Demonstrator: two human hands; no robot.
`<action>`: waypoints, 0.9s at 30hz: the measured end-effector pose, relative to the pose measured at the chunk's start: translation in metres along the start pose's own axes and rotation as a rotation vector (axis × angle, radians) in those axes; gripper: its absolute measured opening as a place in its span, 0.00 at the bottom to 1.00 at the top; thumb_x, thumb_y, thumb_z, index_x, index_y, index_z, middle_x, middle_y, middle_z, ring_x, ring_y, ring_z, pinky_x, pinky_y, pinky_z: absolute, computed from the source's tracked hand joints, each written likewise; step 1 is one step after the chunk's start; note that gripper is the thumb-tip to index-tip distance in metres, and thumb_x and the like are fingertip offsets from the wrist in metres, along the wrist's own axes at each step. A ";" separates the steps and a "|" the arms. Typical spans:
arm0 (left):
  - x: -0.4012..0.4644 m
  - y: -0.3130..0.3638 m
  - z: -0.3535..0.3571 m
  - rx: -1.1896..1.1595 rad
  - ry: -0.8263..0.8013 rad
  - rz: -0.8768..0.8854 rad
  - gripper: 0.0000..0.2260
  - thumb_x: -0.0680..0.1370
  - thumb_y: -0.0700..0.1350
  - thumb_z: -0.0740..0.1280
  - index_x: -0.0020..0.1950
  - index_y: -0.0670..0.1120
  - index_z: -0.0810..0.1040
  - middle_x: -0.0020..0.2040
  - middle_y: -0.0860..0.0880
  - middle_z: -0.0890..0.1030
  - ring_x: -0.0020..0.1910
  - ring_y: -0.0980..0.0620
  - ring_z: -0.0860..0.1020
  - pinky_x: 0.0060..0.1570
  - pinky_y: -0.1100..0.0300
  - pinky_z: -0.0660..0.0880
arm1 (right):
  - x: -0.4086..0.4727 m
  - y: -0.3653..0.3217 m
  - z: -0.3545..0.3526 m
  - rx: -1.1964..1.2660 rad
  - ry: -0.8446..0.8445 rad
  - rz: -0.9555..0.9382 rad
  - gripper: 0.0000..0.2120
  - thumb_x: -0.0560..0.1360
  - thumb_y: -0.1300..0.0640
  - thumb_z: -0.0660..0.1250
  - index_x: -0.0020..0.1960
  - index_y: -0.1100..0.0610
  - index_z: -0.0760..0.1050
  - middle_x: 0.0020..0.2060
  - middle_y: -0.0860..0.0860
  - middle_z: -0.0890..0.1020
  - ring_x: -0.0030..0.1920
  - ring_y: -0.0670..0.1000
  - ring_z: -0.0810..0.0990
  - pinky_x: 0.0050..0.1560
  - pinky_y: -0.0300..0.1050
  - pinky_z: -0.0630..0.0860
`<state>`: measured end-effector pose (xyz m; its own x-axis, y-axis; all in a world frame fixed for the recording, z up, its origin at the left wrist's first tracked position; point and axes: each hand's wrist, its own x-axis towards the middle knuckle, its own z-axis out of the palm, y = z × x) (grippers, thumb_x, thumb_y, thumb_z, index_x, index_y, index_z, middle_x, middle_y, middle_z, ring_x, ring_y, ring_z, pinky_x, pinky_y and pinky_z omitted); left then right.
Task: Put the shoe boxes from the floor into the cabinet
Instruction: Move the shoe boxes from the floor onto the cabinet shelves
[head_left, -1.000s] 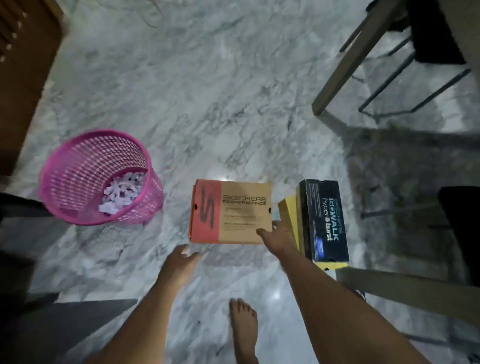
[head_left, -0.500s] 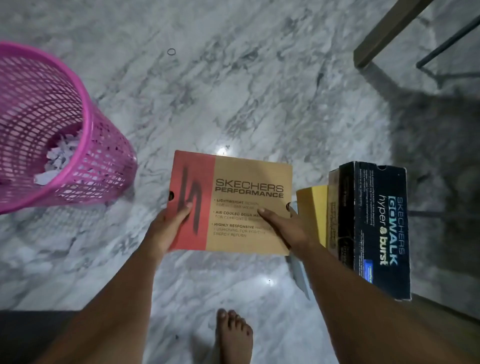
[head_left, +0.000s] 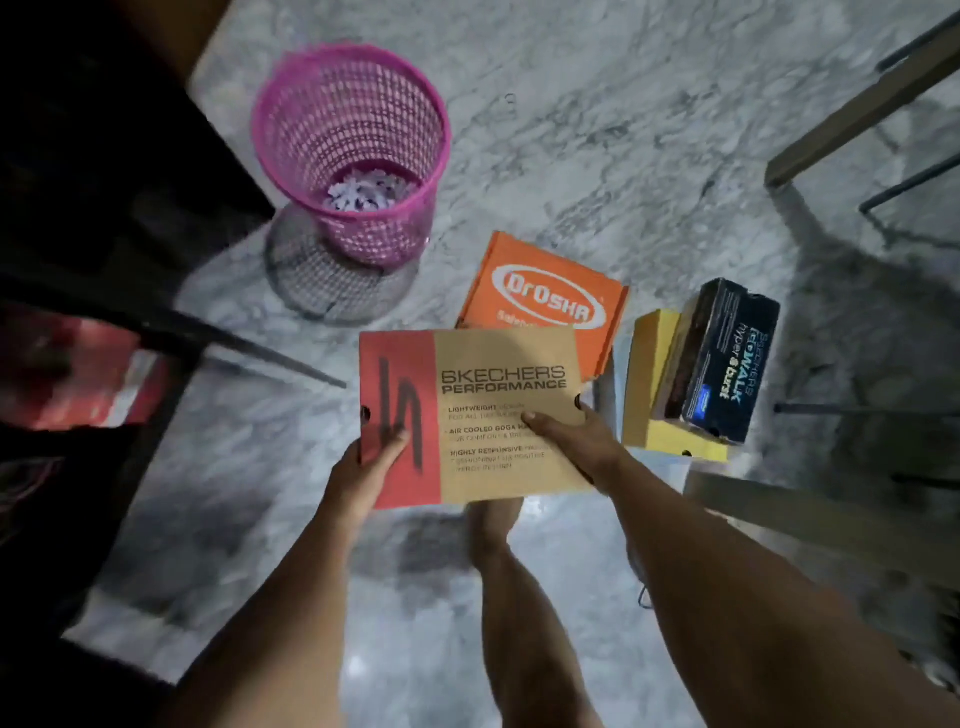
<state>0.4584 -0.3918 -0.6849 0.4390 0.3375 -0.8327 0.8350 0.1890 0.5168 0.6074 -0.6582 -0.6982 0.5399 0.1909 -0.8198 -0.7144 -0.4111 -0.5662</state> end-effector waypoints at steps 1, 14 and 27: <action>-0.033 -0.014 -0.021 -0.027 0.020 0.003 0.24 0.67 0.74 0.69 0.57 0.65 0.79 0.58 0.53 0.84 0.58 0.49 0.82 0.64 0.45 0.77 | -0.031 0.001 0.018 -0.033 -0.026 -0.007 0.31 0.64 0.45 0.84 0.62 0.54 0.80 0.54 0.52 0.88 0.53 0.54 0.88 0.59 0.56 0.83; -0.365 -0.191 -0.294 -0.630 0.311 -0.084 0.38 0.55 0.66 0.79 0.61 0.50 0.81 0.52 0.45 0.87 0.51 0.43 0.86 0.54 0.40 0.82 | -0.340 -0.026 0.297 -0.466 -0.301 -0.155 0.43 0.58 0.33 0.83 0.63 0.58 0.78 0.53 0.55 0.87 0.47 0.55 0.89 0.47 0.51 0.86; -0.317 -0.183 -0.451 -0.993 0.922 0.140 0.31 0.62 0.68 0.74 0.63 0.63 0.74 0.60 0.52 0.82 0.61 0.45 0.80 0.62 0.39 0.77 | -0.398 -0.214 0.549 -0.595 -0.440 -0.373 0.19 0.71 0.52 0.80 0.57 0.60 0.81 0.50 0.56 0.86 0.42 0.51 0.84 0.32 0.42 0.80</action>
<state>0.0161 -0.1174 -0.4257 -0.2063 0.8226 -0.5299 0.0416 0.5484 0.8352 0.3009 -0.1572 -0.2979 0.3828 0.6886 -0.6159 -0.1015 -0.6313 -0.7689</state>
